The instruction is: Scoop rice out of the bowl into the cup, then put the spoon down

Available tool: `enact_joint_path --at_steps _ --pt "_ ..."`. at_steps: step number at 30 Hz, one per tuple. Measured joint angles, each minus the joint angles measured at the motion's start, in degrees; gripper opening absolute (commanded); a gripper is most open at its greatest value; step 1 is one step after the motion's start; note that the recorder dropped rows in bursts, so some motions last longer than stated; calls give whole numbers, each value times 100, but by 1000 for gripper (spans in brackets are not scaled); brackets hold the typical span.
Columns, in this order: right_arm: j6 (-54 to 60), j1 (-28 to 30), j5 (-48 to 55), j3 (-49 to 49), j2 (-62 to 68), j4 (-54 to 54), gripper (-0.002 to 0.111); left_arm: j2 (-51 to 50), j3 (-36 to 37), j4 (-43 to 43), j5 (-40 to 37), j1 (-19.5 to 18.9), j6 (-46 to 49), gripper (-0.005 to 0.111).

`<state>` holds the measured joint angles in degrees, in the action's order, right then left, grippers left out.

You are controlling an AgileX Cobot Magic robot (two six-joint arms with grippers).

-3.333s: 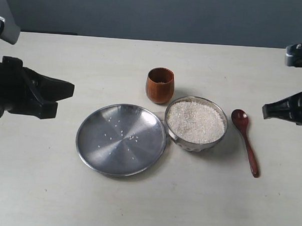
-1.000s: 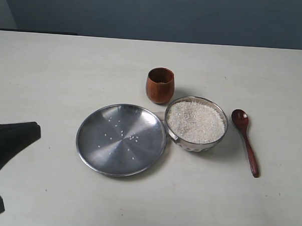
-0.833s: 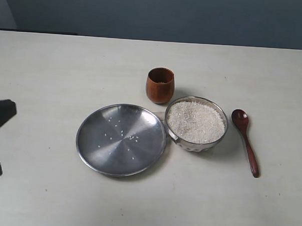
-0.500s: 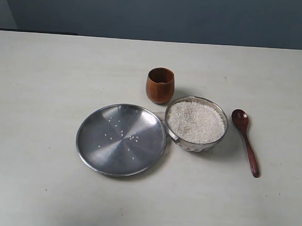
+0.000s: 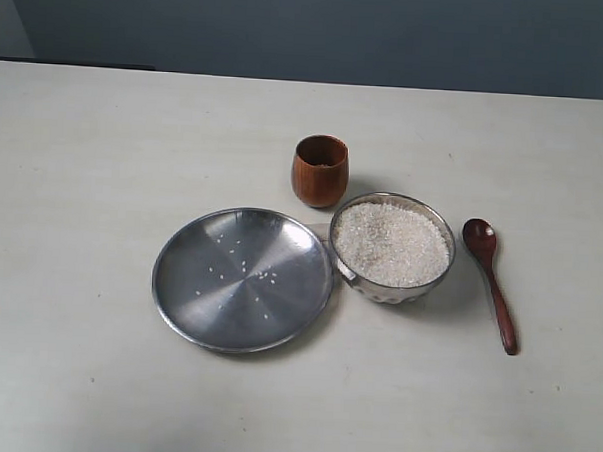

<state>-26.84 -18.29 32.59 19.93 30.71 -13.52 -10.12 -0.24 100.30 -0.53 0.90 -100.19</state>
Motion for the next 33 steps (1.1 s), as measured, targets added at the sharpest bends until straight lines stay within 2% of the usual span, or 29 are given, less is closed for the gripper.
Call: enact_joint_path --at_steps 4,13,20,33 --pt "0 0 10 0 0 0 0 0 0 0 -66 0 0 0" --pt "-12 0 10 0 0 10 0 0 0 0 332 0 34 0" --pt "-11 0 10 0 0 10 0 0 0 0 239 0 367 0" --pt "-11 0 10 0 0 10 0 0 0 0 226 0 367 0"
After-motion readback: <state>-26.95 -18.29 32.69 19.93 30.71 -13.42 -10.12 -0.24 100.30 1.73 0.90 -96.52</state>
